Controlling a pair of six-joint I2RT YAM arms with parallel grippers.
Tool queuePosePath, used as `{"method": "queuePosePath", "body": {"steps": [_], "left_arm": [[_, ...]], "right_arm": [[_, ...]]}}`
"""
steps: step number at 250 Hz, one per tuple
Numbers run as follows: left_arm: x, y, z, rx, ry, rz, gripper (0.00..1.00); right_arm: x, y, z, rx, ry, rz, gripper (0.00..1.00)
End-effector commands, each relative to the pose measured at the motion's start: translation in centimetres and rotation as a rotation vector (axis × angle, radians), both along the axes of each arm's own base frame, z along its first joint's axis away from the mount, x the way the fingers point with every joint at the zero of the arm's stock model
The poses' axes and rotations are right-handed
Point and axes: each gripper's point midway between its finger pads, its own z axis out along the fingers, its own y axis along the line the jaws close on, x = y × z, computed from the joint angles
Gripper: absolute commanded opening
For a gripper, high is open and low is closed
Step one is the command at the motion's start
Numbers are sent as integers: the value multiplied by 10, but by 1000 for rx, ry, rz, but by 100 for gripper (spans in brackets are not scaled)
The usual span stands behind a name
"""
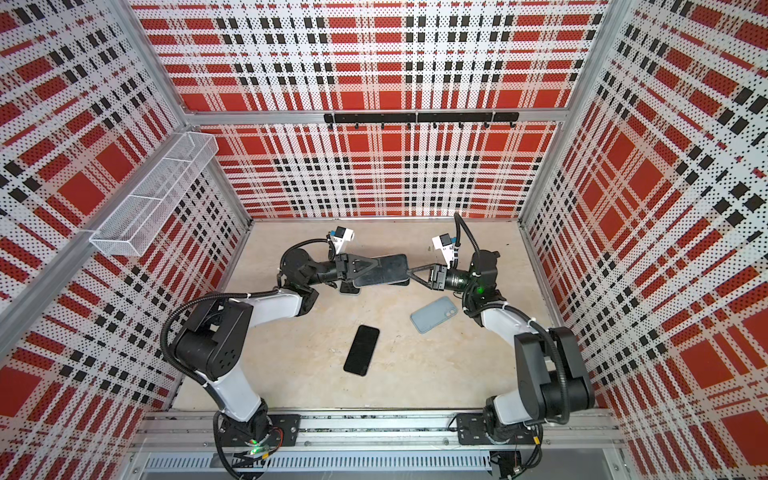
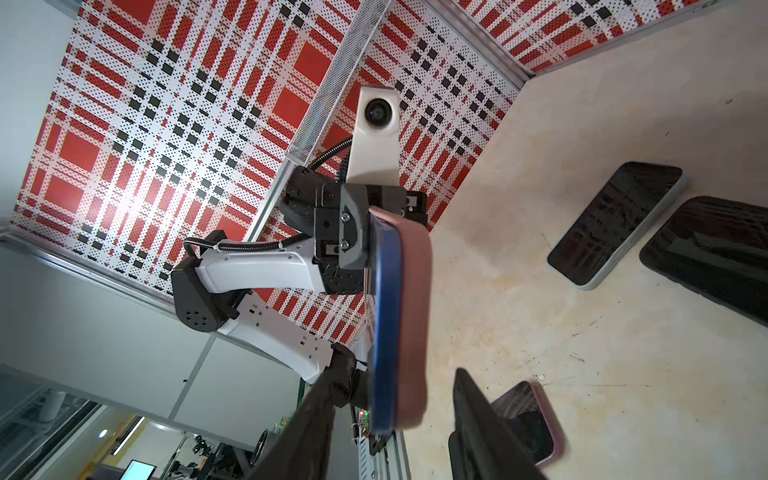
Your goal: Put the phone into the phone case
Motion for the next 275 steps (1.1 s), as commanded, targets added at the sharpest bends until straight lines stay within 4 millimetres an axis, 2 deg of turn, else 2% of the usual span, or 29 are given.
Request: {"method": "queuePosePath", "body": {"steps": [1, 40, 92, 132, 143, 157, 179, 209, 228, 253, 275], "left_arm": [[-9, 3, 32, -48, -94, -30, 0], [-10, 3, 31, -51, -91, -30, 0], [-9, 3, 34, -55, -91, -30, 0], [-9, -1, 33, -55, -88, -35, 21], [-10, -4, 33, -55, -85, -41, 27], [-12, -8, 32, -55, -83, -49, 30], [-14, -13, 29, -58, -77, -57, 30], [-16, -20, 25, -65, -64, -72, 29], [-17, -22, 23, -70, -57, -77, 23], [-18, -22, 23, -71, -57, -82, 10], [-18, -21, 22, -68, -56, -83, 3]], "right_arm": [[-8, 4, 21, 65, -72, 50, 42], [-6, 7, 23, 78, -68, 64, 30], [-6, 16, 13, 53, -51, 80, 12], [-2, 28, 1, -2, -47, 57, 0], [-1, 31, -3, -36, -54, 35, 0], [0, 35, -9, -98, -71, 0, 0], [-3, 44, -17, -208, -111, -38, 0], [-2, 44, -13, -238, -144, -95, 0], [0, 40, -11, -243, -156, -132, 0], [-1, 37, -10, -261, -172, -149, 0], [2, 32, -3, -256, -193, -164, 18]]}}
